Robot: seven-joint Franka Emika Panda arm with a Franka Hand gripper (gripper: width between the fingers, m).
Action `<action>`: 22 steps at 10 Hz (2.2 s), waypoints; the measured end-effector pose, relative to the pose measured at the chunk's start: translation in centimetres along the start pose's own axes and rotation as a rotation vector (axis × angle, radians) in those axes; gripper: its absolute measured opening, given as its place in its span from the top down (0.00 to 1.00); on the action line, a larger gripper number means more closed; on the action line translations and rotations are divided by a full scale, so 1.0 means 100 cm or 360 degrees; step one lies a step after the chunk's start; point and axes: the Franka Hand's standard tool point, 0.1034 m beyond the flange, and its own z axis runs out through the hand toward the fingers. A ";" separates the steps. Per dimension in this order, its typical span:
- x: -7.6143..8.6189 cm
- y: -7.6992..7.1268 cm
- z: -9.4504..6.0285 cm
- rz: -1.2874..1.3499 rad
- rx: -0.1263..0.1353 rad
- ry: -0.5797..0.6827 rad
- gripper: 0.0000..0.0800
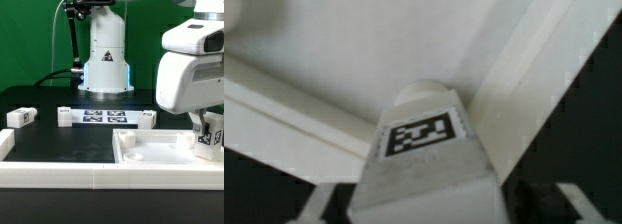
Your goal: Assemble one leg
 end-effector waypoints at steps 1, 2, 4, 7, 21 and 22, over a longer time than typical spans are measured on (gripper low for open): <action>0.000 0.001 0.000 0.0001 -0.0001 -0.0001 0.64; -0.001 0.001 0.000 0.0005 -0.0001 -0.0002 0.64; 0.000 0.002 0.000 0.0378 0.0004 0.0008 0.64; 0.001 0.004 0.001 0.1059 -0.0029 0.0047 0.64; 0.000 -0.001 0.005 0.1345 -0.0045 0.0126 0.19; 0.001 -0.002 0.005 0.1152 -0.0050 0.0125 0.19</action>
Offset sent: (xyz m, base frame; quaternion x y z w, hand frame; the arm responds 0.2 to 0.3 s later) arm 0.0076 -0.0050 0.0050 -0.0035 0.0193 0.2411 0.9703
